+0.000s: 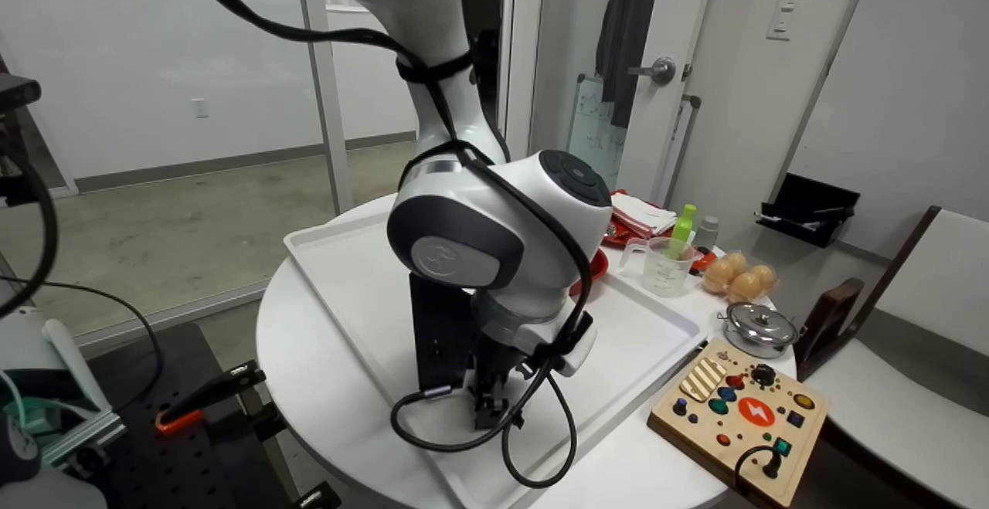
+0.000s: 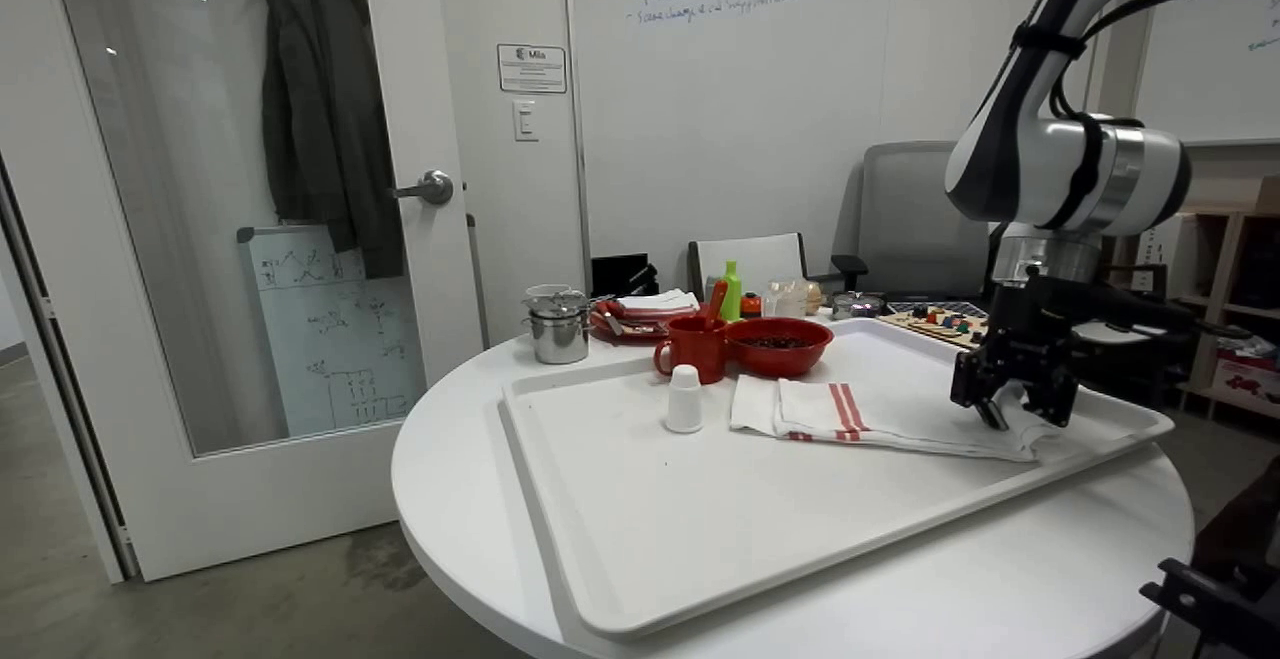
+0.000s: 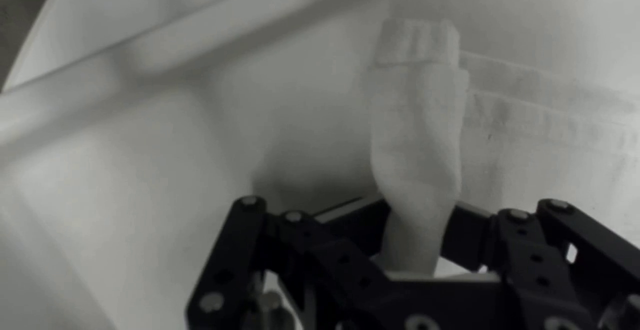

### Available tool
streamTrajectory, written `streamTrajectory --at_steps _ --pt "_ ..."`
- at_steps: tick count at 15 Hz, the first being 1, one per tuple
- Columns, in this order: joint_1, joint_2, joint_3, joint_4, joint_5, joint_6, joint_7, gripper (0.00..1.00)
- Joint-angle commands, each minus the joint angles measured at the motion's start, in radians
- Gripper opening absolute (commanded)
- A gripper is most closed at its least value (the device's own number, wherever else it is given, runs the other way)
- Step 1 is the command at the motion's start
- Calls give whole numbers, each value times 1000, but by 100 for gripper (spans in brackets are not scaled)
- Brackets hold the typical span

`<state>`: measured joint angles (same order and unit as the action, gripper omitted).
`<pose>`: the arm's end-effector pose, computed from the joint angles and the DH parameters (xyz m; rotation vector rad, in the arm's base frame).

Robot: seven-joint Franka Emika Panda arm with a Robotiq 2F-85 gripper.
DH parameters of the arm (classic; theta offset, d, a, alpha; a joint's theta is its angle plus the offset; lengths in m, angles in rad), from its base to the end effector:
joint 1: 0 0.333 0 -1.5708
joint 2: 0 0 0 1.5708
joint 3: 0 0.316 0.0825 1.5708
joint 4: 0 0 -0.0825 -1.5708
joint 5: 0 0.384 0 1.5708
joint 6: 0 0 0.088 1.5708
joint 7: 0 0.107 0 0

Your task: Fold the white and red towel from right to left

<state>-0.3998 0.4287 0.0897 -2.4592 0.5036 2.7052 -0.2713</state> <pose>0.4209 -0.1475 0.1130 -2.7891 0.7438 0.1698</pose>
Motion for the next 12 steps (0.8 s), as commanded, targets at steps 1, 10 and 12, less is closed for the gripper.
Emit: streamTrajectory --at_steps 1,10,12 --pt "1 -42 -18 2 -3 -52 -13 5" --pt "133 -164 -69 39 -126 -95 49 4" --pt "165 -163 -70 65 -158 -115 55 3"
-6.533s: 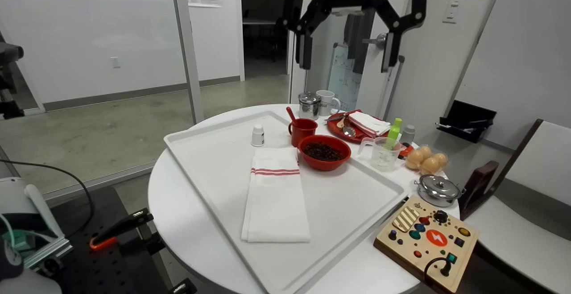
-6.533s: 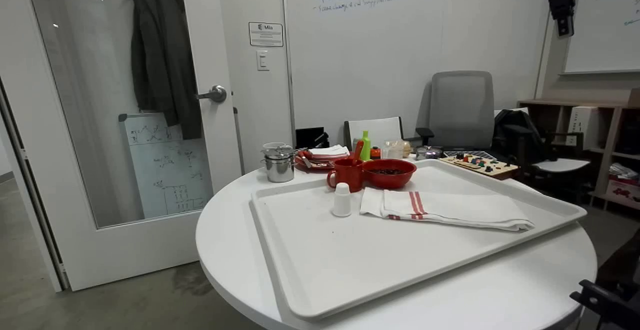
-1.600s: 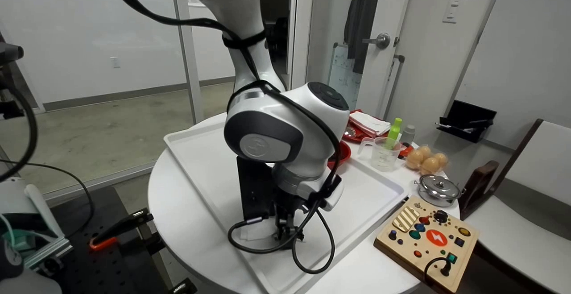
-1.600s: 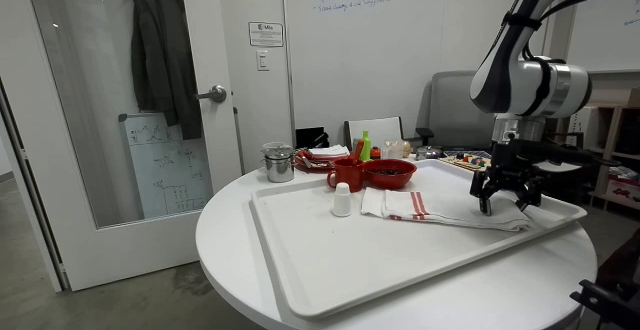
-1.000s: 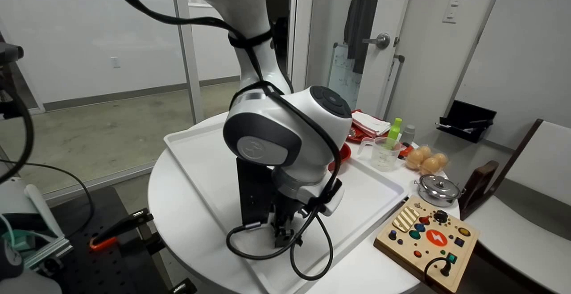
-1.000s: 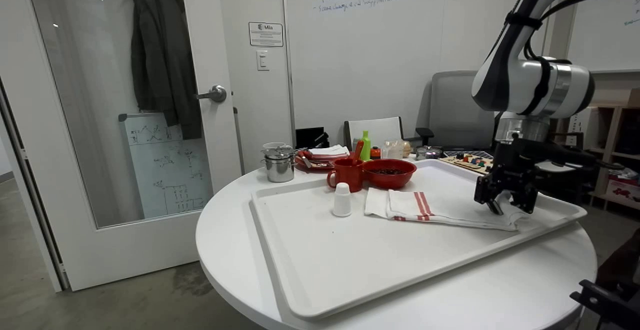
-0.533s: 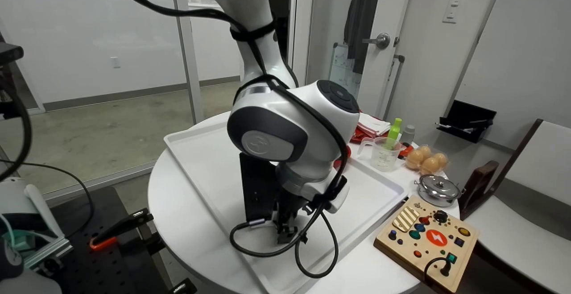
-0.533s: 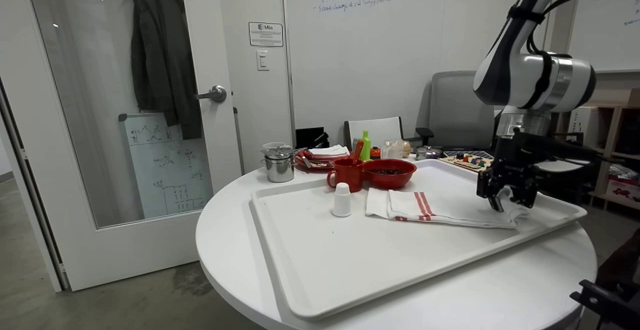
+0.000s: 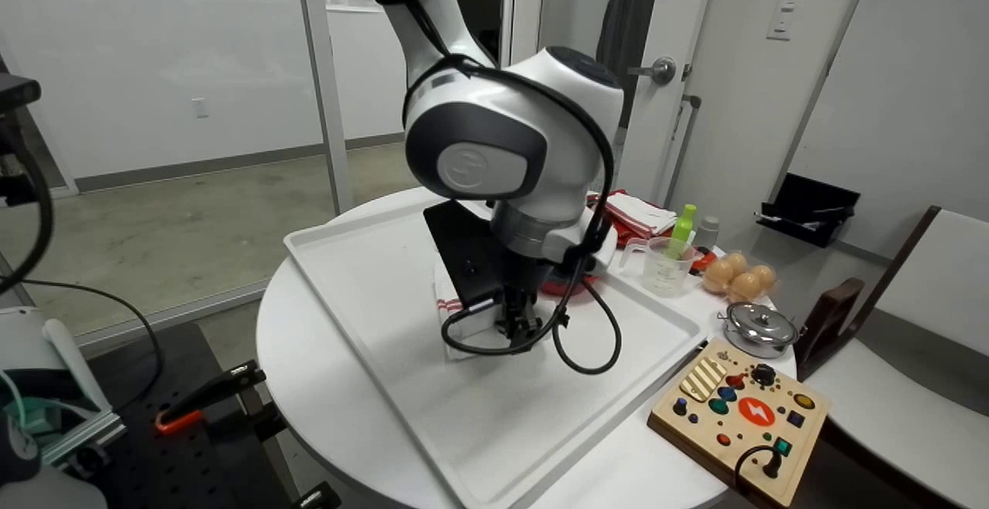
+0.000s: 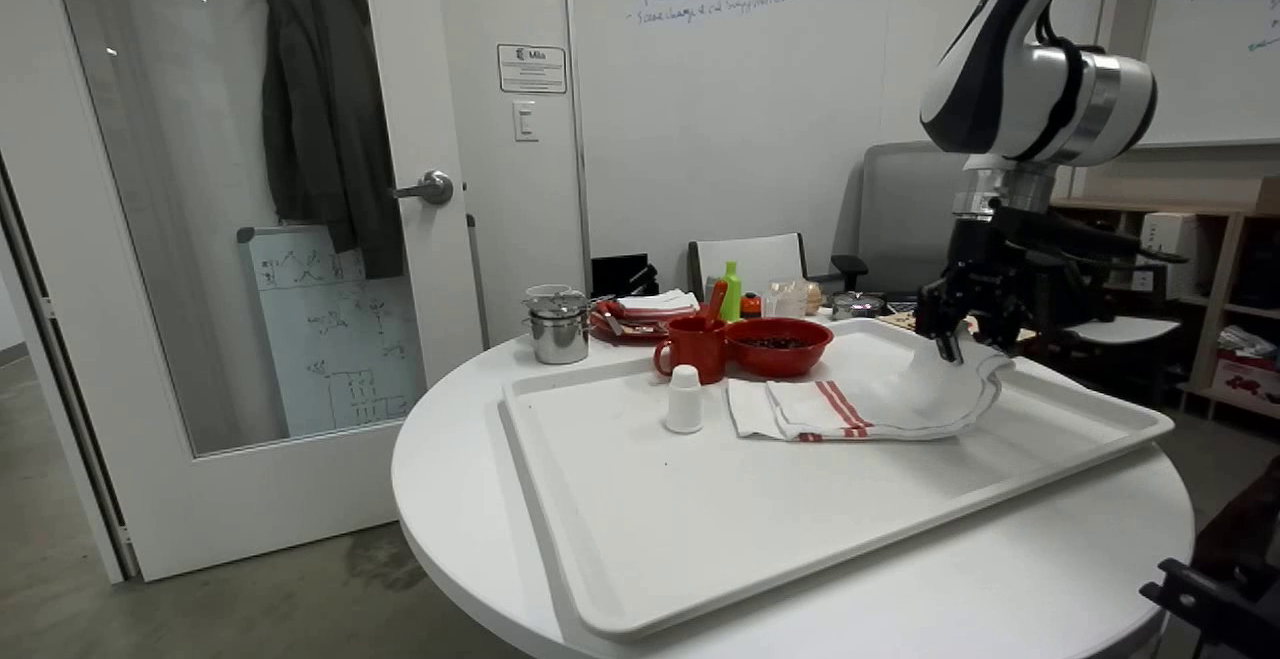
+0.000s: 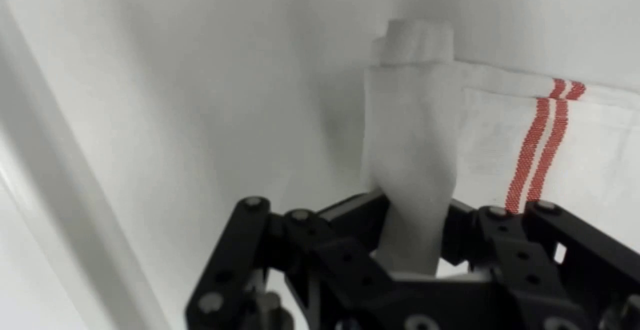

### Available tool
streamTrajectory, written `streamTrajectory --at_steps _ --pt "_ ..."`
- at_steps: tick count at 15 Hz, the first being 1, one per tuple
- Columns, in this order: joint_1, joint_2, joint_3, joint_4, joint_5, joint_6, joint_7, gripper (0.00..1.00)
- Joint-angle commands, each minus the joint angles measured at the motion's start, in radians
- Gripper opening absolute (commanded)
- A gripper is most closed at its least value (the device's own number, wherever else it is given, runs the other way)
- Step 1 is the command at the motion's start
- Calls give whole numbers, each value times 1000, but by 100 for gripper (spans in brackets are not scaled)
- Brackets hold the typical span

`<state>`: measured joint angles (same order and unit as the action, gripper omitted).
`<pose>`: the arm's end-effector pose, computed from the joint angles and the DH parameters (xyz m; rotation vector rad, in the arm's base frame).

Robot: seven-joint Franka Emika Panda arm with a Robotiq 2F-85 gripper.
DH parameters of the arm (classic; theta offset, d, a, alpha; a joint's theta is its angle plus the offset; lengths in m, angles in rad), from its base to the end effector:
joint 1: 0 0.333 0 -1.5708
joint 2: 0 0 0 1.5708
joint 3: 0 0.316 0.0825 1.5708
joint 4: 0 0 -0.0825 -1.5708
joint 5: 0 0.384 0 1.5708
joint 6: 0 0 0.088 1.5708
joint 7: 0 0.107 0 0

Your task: Fold the white and red towel from right to left

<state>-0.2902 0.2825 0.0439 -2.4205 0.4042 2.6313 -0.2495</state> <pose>0.4667 -0.1263 0.1870 -2.8867 0.5239 0.0322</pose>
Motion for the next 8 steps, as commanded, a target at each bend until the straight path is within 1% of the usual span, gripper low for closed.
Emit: streamTrajectory --at_steps 1,4,8 --pt "74 -14 -25 39 -76 -49 41 4" --pt "118 -9 -16 72 -114 -75 50 4" --pt "171 12 1 157 -118 -111 80 3"
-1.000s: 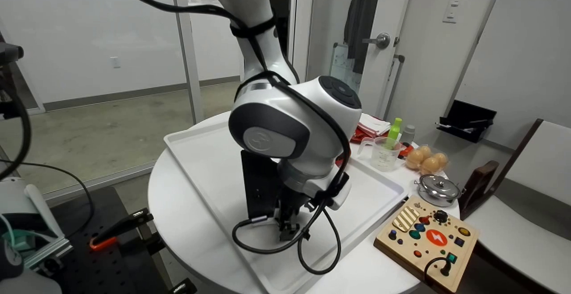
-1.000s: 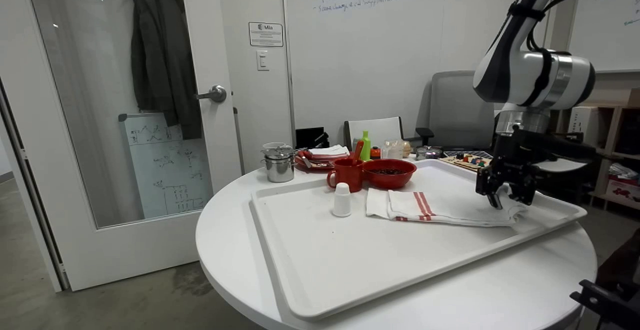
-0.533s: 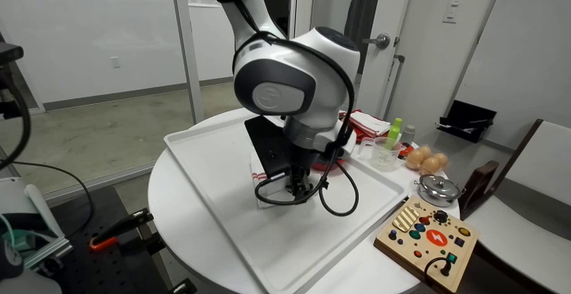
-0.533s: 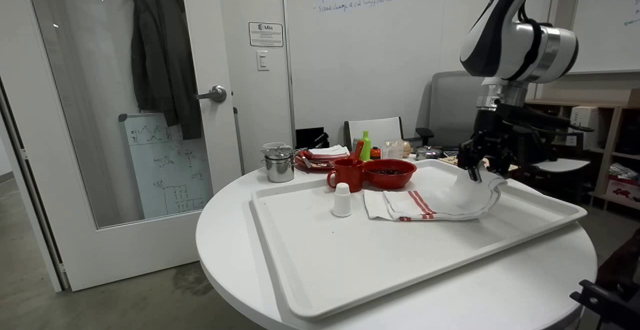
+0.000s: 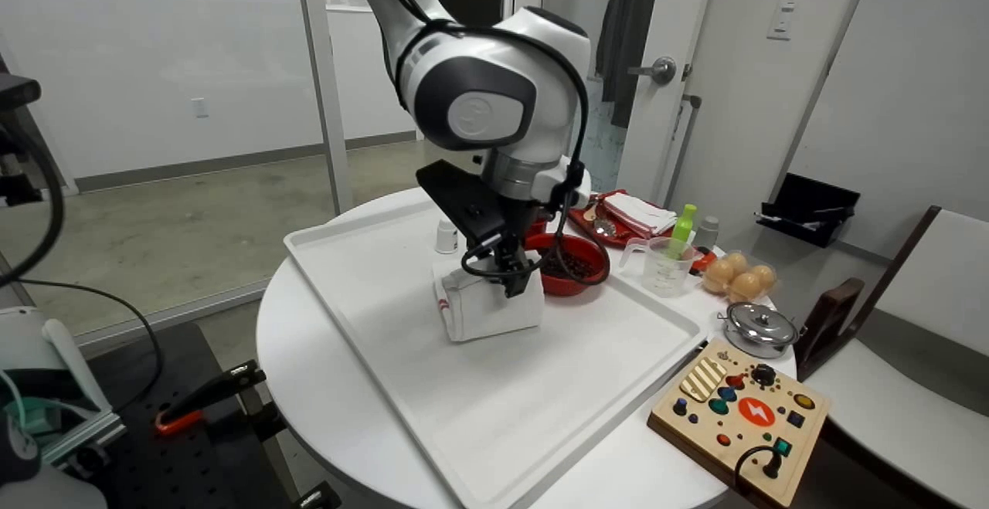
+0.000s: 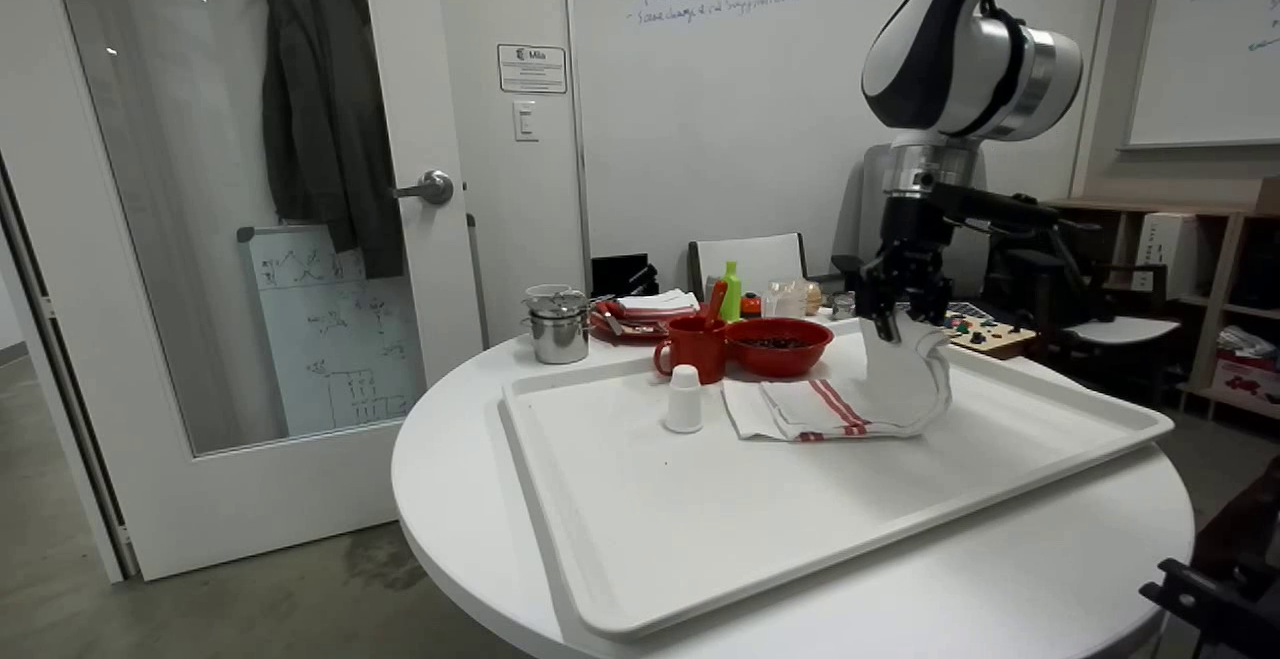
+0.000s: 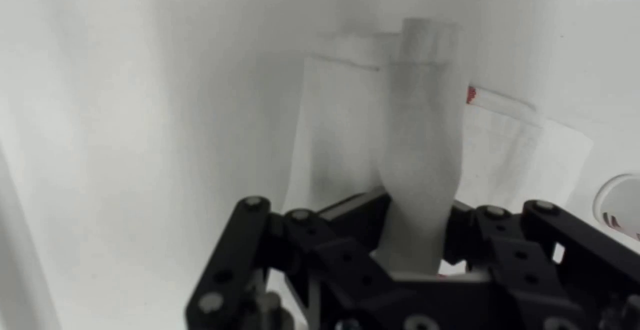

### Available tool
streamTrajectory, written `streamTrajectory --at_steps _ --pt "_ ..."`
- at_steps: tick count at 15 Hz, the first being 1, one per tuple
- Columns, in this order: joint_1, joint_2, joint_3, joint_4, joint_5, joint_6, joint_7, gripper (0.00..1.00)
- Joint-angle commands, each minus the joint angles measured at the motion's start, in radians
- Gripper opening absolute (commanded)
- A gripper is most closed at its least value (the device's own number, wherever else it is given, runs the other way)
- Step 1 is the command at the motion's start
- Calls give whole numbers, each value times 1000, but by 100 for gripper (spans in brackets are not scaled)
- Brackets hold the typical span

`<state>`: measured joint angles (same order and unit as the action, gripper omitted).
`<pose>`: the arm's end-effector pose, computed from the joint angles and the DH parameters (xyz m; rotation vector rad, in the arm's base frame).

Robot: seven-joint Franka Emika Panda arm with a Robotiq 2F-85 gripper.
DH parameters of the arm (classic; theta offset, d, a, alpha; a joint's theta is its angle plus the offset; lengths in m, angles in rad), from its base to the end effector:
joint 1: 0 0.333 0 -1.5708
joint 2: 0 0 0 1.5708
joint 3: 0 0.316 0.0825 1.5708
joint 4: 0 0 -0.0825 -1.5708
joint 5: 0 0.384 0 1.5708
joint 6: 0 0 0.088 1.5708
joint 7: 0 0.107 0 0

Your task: Fold the white and red towel from right to left

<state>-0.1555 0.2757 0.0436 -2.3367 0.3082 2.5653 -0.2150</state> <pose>0.5091 -0.0613 0.2135 -2.9532 0.2387 0.0281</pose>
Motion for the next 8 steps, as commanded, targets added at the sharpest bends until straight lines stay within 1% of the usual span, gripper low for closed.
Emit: streamTrajectory --at_steps 1,5,6,8 --pt "47 28 4 103 -20 -55 56 4" --pt "91 53 15 167 -17 -60 113 3" --pt "107 34 20 147 -19 -55 136 4" --pt "134 42 23 141 -29 -50 177 3"
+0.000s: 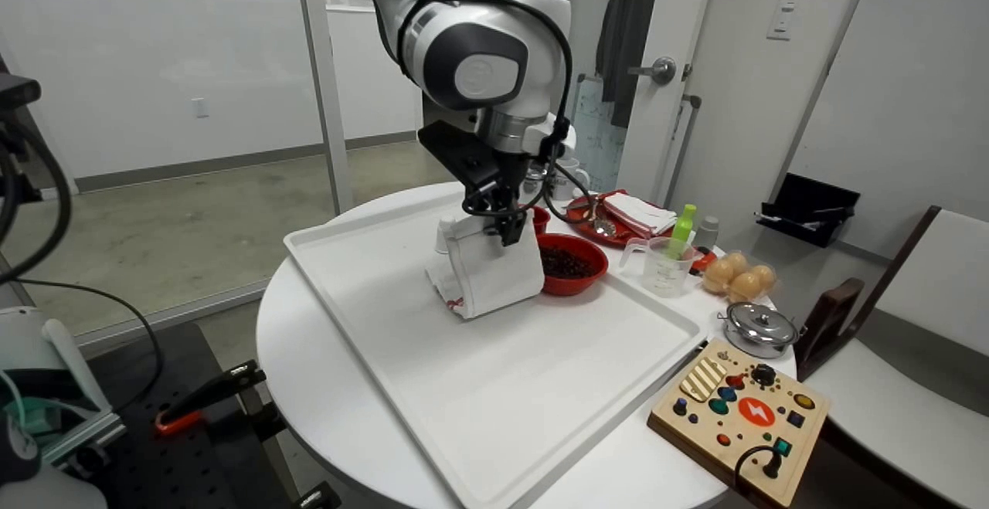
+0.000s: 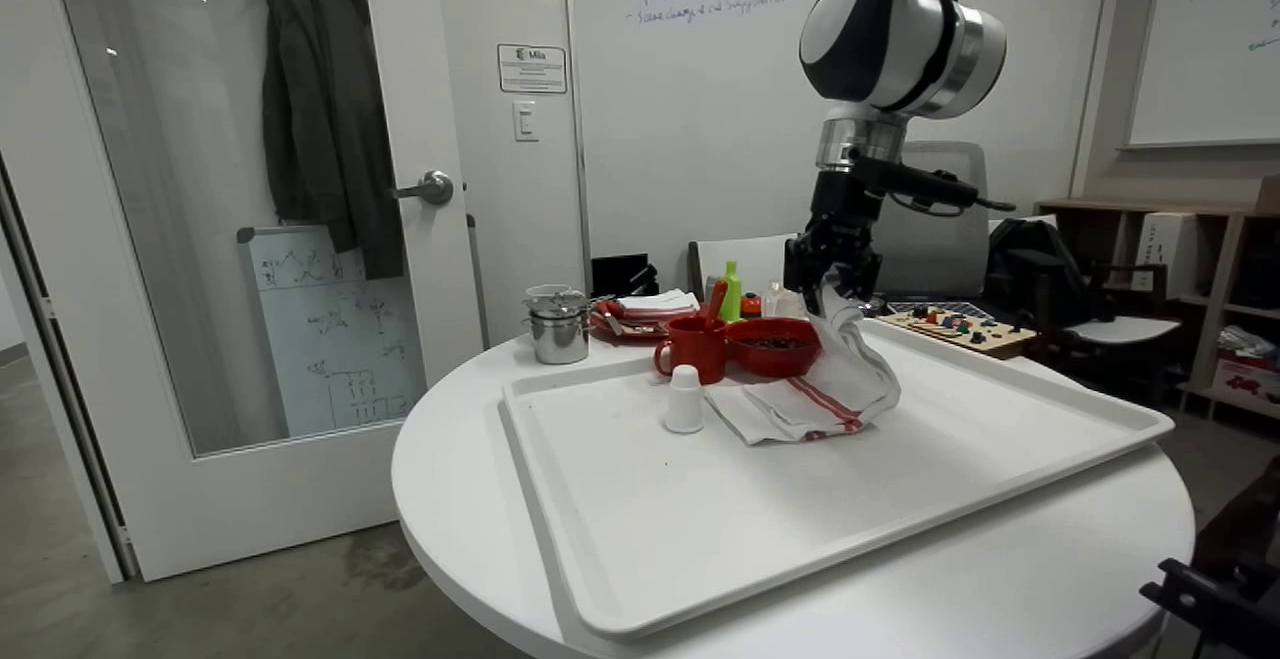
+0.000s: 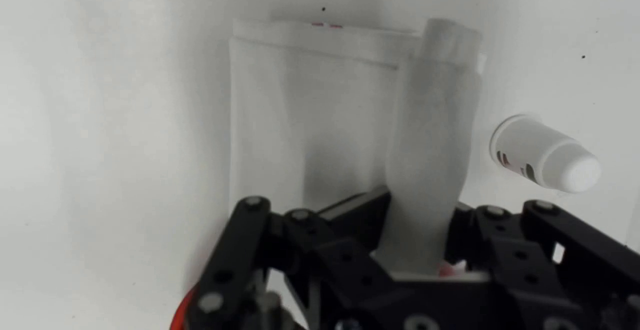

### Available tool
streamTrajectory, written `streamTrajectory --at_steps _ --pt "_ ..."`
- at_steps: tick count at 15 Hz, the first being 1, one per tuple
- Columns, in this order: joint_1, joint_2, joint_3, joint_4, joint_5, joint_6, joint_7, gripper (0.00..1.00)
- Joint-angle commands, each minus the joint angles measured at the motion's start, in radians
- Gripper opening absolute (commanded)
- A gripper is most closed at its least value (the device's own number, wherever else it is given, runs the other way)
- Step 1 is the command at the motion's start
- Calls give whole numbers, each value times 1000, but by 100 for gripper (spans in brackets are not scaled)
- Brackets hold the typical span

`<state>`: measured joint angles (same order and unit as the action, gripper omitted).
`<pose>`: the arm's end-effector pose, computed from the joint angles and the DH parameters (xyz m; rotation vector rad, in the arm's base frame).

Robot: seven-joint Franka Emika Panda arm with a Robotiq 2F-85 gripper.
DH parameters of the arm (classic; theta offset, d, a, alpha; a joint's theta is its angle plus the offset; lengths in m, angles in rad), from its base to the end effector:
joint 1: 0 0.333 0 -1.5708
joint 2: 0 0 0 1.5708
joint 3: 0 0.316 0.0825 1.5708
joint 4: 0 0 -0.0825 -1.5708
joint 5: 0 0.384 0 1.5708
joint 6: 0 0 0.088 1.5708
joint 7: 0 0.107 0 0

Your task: Fold the white and red towel from right to left

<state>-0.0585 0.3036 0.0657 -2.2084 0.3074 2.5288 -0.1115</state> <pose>0.5554 0.0010 0.2426 -2.9377 0.1990 -0.0375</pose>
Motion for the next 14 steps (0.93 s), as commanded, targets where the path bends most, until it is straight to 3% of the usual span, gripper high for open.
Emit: streamTrajectory --at_steps 1,5,7,14 --pt "54 22 3 7 -36 -9 95 3" --pt "110 57 21 -19 -50 5 156 3" --pt "105 145 11 66 -68 -14 143 3" --pt "70 273 -16 241 -69 -32 148 3"
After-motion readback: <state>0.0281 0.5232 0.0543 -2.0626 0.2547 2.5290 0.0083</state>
